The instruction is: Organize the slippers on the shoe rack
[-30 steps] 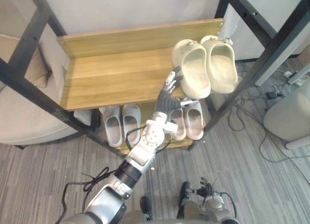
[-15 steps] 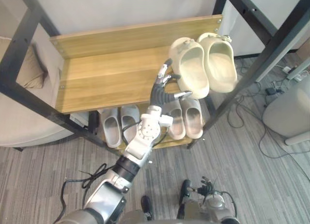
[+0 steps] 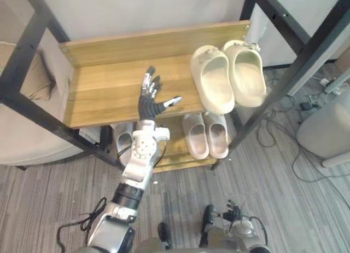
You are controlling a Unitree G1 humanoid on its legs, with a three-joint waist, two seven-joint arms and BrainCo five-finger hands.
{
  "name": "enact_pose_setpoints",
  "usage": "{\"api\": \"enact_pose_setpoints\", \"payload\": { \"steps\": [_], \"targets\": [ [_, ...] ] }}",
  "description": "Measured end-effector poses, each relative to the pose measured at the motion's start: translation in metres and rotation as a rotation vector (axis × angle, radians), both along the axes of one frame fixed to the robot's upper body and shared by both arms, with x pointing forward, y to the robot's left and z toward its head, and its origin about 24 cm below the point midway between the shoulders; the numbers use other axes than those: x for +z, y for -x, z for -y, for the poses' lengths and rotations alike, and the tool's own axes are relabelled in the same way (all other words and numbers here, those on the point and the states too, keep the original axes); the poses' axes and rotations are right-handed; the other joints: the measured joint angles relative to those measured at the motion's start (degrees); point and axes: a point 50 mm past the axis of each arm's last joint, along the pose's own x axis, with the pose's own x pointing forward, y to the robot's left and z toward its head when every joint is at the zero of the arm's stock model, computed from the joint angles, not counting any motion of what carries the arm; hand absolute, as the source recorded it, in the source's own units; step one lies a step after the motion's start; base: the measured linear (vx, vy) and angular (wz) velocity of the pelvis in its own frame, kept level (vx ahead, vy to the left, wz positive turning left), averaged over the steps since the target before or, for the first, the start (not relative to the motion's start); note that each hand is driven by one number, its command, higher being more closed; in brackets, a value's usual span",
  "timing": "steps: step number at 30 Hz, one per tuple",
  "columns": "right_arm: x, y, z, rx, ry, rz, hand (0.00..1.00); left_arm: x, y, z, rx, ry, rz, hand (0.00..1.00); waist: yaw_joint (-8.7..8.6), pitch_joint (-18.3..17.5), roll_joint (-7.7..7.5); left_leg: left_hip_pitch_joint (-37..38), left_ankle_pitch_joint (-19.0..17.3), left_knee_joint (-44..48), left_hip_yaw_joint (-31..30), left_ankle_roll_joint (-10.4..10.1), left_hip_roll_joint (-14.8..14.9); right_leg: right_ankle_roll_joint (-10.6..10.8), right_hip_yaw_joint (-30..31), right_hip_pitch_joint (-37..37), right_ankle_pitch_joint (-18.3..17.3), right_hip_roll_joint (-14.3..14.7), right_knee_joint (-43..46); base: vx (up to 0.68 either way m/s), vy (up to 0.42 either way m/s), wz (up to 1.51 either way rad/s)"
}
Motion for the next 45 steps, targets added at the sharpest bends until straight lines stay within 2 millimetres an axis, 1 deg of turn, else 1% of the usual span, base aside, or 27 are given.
{"api": "enact_pose_setpoints", "payload": {
  "steps": [2, 5, 7, 8, 9, 11, 13, 14, 15, 17, 21, 27, 30, 33, 39, 43, 45],
  "targets": [
    [0.000, 0.000, 0.000, 0.002, -0.003, -0.001, 0.00, -0.001, 0.005, 0.001, -0.025, 0.023, 0.001, 0.00, 0.16, 0.0, 0.02, -0.1, 0.0, 0.0, -0.5, 0.0, 0.0, 0.0, -0.6, 0.1, 0.0, -0.1, 0.0, -0.01, -0.014, 0.11],
    [-0.001, 0.001, -0.001, 0.009, -0.012, -0.008, 0.00, -0.003, 0.015, 0.009, -0.109, 0.050, 0.000, 0.00, 0.33, -0.1, 0.06, 0.1, 0.0, 0.1, -1.6, 0.0, 0.0, 0.0, -1.3, 0.9, 0.0, -0.2, 0.0, 0.00, -0.010, 0.19],
    [-0.002, 0.003, -0.001, 0.009, -0.014, -0.016, 0.00, 0.005, 0.023, 0.020, -0.194, 0.084, 0.035, 0.00, 1.16, -0.1, 0.10, -0.4, 0.0, 0.6, -1.9, 0.0, -0.2, 0.0, -1.3, 0.8, 0.0, -0.7, 0.0, -0.01, 0.012, 0.15],
    [-0.003, 0.004, -0.001, 0.012, -0.017, -0.023, 0.00, 0.015, 0.031, 0.030, -0.281, 0.123, 0.075, 0.00, 1.67, -0.2, 0.16, -1.0, 0.0, 1.2, -2.2, 0.0, -0.4, 0.0, -1.4, 0.9, 0.0, -1.0, 0.2, -0.02, 0.008, 0.14],
    [-0.003, 0.004, -0.001, 0.012, -0.017, -0.024, 0.00, 0.016, 0.032, 0.031, -0.291, 0.127, 0.078, 0.00, 1.76, -0.2, 0.17, -1.0, 0.0, 1.3, -2.2, 0.0, -0.4, 0.0, -1.4, 0.9, 0.0, -1.0, 0.2, -0.02, -0.002, 0.11],
    [-0.004, 0.006, -0.002, 0.024, -0.019, -0.035, 0.00, 0.023, 0.041, 0.044, -0.397, 0.139, 0.113, 0.00, 2.63, -0.3, 0.32, -1.4, 0.0, 2.0, -2.5, 0.0, -0.6, 0.0, -1.4, 1.0, 0.0, -1.2, 0.4, -0.04, -0.018, 0.05],
    [-0.005, 0.008, -0.002, 0.035, -0.014, -0.048, 0.00, 0.023, 0.045, 0.053, -0.456, 0.141, 0.115, 0.00, 3.05, -0.8, 0.74, -1.4, 0.0, 2.0, -2.8, 0.0, -0.7, 0.0, -1.5, 1.1, 0.0, -1.4, 0.4, -0.05, -0.017, 0.07],
    [-0.006, 0.010, -0.001, 0.044, -0.009, -0.060, 0.00, 0.022, 0.049, 0.060, -0.503, 0.143, 0.109, 0.00, 3.16, -1.4, 1.23, -1.3, 0.0, 2.3, -3.1, 0.1, -0.7, 0.0, -1.7, 1.5, 0.0, -1.4, 0.4, -0.05, -0.019, 0.08],
    [-0.006, 0.010, -0.001, 0.044, -0.009, -0.061, 0.00, 0.022, 0.049, 0.061, -0.510, 0.146, 0.107, 0.00, 3.17, -1.4, 1.27, -1.3, 0.0, 2.3, -3.1, 0.1, -0.7, 0.0, -1.8, 1.5, 0.0, -1.4, 0.4, -0.07, -0.030, 0.07],
    [-0.007, 0.011, -0.001, 0.047, -0.010, -0.068, 0.00, 0.020, 0.054, 0.069, -0.577, 0.162, 0.096, 0.00, 3.39, -2.2, 1.67, -1.4, 0.0, 2.7, -3.3, 0.1, -0.6, 0.0, -2.0, 1.7, 0.0, -1.4, 0.4, -0.05, -0.028, 0.04],
    [-0.008, 0.014, -0.002, 0.067, -0.008, -0.080, 0.00, 0.016, 0.070, 0.088, -0.742, 0.226, 0.065, 0.00, 3.75, -3.5, 2.06, -1.4, 0.0, 3.0, -3.6, 0.2, -0.4, -0.1, -2.2, 1.9, 0.1, -1.2, 0.4, -0.05, -0.030, 0.02],
    [-0.011, 0.018, -0.005, 0.096, -0.003, -0.101, 0.00, 0.005, 0.086, 0.113, -0.915, 0.207, -0.012, 0.00, 3.75, -5.3, 2.15, -1.5, 0.0, 2.9, -4.2, 0.2, -0.3, -0.2, -2.7, 2.0, 0.1, -1.1, 0.4, -0.03, -0.023, 0.03],
    [-0.011, 0.018, -0.007, 0.107, -0.002, -0.106, 0.00, -0.011, 0.089, 0.123, -0.957, 0.169, -0.078, 0.00, 3.64, -5.6, 2.10, -1.1, 0.1, 2.9, -4.4, 0.2, -0.3, -0.2, -2.9, 2.5, 0.1, -0.9, 0.1, -0.01, -0.011, 0.03],
    [-0.011, 0.018, -0.009, 0.127, -0.001, -0.106, 0.00, -0.030, 0.084, 0.126, -0.956, 0.127, -0.169, 0.00, 3.58, -5.5, 2.02, -0.3, 0.1, 2.6, -4.4, 0.2, -0.3, -0.1, -3.0, 3.1, 0.1, -0.9, 0.0, 0.00, 0.000, 0.00],
    [-0.011, 0.015, -0.013, 0.134, -0.005, -0.101, 0.00, -0.055, 0.081, 0.126, -0.932, 0.036, -0.261, 0.00, 2.71, -5.4, 1.65, 0.2, 0.4, 1.4, -4.1, 0.3, -0.4, 0.0, -2.7, 3.0, 0.0, -0.8, 0.0, 0.00, -0.002, -0.02],
    [-0.010, 0.015, -0.013, 0.134, -0.006, -0.098, 0.00, -0.065, 0.079, 0.124, -0.911, 0.001, -0.293, 0.00, 2.24, -5.4, 1.23, 0.9, 0.4, 0.9, -2.8, 0.3, -0.4, 0.1, -1.8, 2.7, -0.1, -0.8, 0.0, 0.02, 0.009, -0.16],
    [-0.010, 0.013, -0.014, 0.133, -0.008, -0.093, 0.00, -0.070, 0.077, 0.123, -0.897, -0.024, -0.311, 0.00, 1.48, -5.3, 0.66, 0.8, 0.4, 0.8, -2.4, 0.3, -0.4, 0.2, -1.2, 2.4, -0.1, -0.7, 0.0, 0.02, 0.011, -0.07]
  ]
}}
